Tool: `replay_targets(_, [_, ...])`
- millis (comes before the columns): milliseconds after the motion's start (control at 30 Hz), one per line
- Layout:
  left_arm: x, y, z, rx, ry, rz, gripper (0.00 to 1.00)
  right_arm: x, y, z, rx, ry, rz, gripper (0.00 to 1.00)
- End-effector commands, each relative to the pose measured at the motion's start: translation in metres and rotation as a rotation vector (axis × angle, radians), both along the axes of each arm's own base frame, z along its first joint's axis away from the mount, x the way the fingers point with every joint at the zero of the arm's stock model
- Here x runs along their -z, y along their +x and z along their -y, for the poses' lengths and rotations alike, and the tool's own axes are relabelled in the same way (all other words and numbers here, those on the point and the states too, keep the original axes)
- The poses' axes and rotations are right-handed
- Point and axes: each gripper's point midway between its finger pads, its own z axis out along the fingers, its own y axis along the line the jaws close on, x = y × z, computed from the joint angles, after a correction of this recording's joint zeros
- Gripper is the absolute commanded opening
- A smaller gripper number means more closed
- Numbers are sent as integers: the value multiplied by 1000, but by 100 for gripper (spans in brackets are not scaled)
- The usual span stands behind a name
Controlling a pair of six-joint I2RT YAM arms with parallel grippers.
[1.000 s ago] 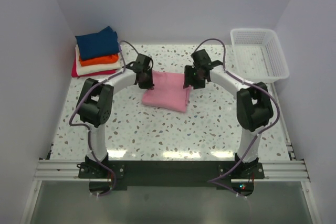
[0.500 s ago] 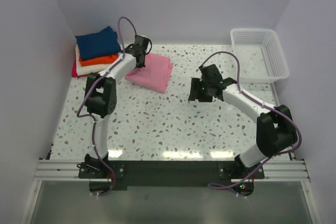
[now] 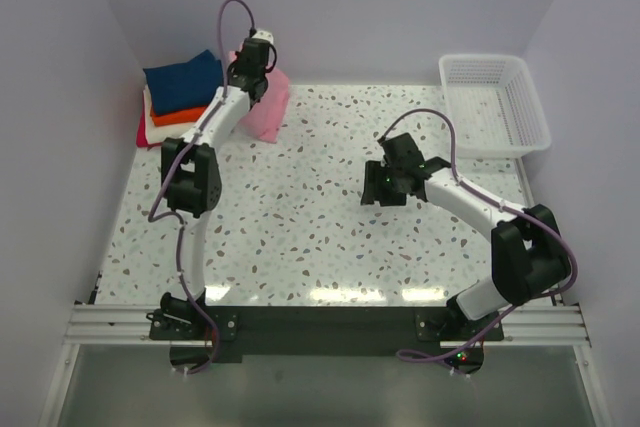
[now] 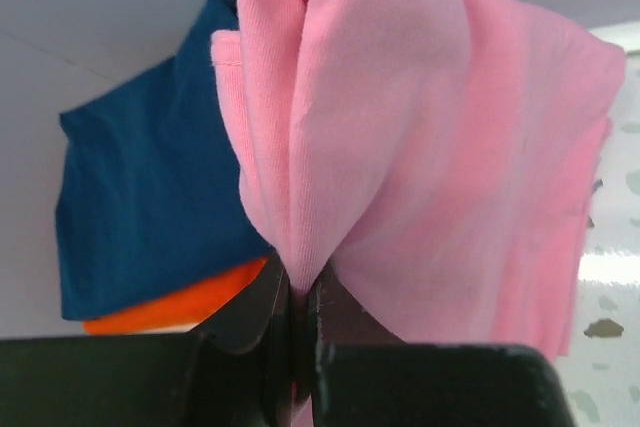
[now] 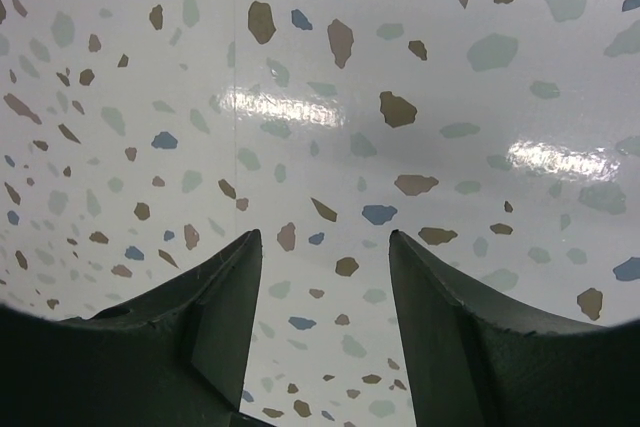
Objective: Fold and stack the t-shirts
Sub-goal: Neatly place the folded tshirt to the corner
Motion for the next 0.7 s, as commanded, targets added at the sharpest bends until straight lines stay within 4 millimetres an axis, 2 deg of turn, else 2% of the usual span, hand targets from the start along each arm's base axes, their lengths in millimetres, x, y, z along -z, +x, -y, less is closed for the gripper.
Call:
replay_targets(0, [-74, 26, -19, -17, 63, 207, 0, -10, 2, -7, -31, 6, 21, 57])
replay_targets(67, [-79, 32, -23, -2, 57, 216, 0, -12, 4, -9, -33, 5, 23, 57])
replay_targets(100, [-90, 36, -23, 6, 41, 233, 0, -10, 3, -9, -34, -1, 14, 57])
replay_targets(167, [-88, 44, -27, 27, 14, 236, 0, -11, 4, -11, -38, -4, 15, 56])
replay_targets(200, [-95, 47, -27, 33, 3, 255, 0, -10, 3, -12, -37, -7, 10, 56])
replay_targets(300, [-100, 53, -30, 56, -31, 280, 0, -13, 5, -14, -40, -15, 10, 55])
replay_targets(467, [-116, 56, -36, 70, -70, 322, 0, -17, 9, -19, -42, -21, 17, 54])
replay_targets(667, [-146, 53, -51, 65, -112, 382, 0, -19, 10, -25, -46, -22, 22, 54])
